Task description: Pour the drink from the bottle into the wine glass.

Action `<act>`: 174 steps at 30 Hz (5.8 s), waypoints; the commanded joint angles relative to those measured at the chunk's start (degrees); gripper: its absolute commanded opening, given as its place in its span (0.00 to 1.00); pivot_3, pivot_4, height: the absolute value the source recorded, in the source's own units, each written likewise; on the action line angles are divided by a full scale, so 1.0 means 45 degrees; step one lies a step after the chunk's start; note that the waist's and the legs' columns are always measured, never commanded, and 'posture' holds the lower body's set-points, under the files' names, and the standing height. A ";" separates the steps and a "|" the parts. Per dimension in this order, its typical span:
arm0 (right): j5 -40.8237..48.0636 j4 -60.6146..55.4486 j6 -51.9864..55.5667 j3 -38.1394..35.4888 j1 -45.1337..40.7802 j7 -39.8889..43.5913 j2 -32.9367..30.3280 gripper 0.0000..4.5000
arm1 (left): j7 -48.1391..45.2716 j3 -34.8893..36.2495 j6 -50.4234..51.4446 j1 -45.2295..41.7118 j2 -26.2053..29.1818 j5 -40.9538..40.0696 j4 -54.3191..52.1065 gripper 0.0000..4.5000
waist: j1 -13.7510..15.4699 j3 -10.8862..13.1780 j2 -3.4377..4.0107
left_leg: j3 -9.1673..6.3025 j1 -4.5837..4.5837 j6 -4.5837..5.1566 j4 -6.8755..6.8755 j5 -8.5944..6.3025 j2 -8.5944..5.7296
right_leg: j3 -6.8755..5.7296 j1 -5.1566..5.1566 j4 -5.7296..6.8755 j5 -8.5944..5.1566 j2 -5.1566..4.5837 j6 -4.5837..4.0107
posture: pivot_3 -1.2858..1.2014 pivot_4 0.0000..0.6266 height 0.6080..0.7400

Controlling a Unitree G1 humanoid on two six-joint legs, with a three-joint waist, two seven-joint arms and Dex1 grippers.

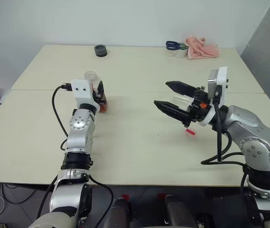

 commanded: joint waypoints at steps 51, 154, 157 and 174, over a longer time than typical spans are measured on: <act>-1.4184 0.7727 -0.4995 0.5516 -0.1977 0.0104 -0.3400 1.00 | -0.8889 -0.2900 0.9091 0.2632 0.4691 -0.5757 -1.2294 0.99 | -0.0080 -0.0008 -0.0007 | 0.0055 0.0029 -0.0001 -0.0008 0.0003 0.0025 | 0.0046 0.0005 -0.0015 0.0008 0.0023 0.0010 | 0.52 0.24 1.00; -1.0116 2.0288 -1.2058 0.0669 -0.6066 -0.2789 0.7107 0.03 | -0.1556 -0.1093 0.5102 1.2162 0.0294 -0.1888 -1.5340 1.00 | -0.0362 -0.0185 0.0136 | 0.0063 0.0252 0.0048 -0.0065 -0.0037 0.0030 | 0.0053 0.0201 -0.0043 0.0007 0.0031 -0.0053 | 0.52 0.24 1.00; -1.0024 2.0628 -1.2251 0.0508 -0.6017 -0.2794 0.7156 0.03 | -0.1529 -0.1109 0.5203 1.1955 0.0292 -0.1899 -1.5311 1.00 | -0.0360 -0.0184 0.0137 | 0.0059 0.0249 0.0048 -0.0065 -0.0037 0.0029 | 0.0050 0.0201 -0.0043 0.0007 0.0030 -0.0053 | 0.52 0.24 1.00; -1.0288 2.0742 -1.3134 0.0579 -0.5403 -0.3066 0.7121 0.80 | -0.1677 -0.1294 0.5136 1.0657 0.0413 -0.1449 -1.4323 1.00 | -0.0360 -0.0183 0.0137 | 0.0054 0.0252 0.0047 -0.0068 -0.0037 0.0029 | 0.0048 0.0202 -0.0044 0.0006 0.0032 -0.0053 | 0.52 0.24 1.00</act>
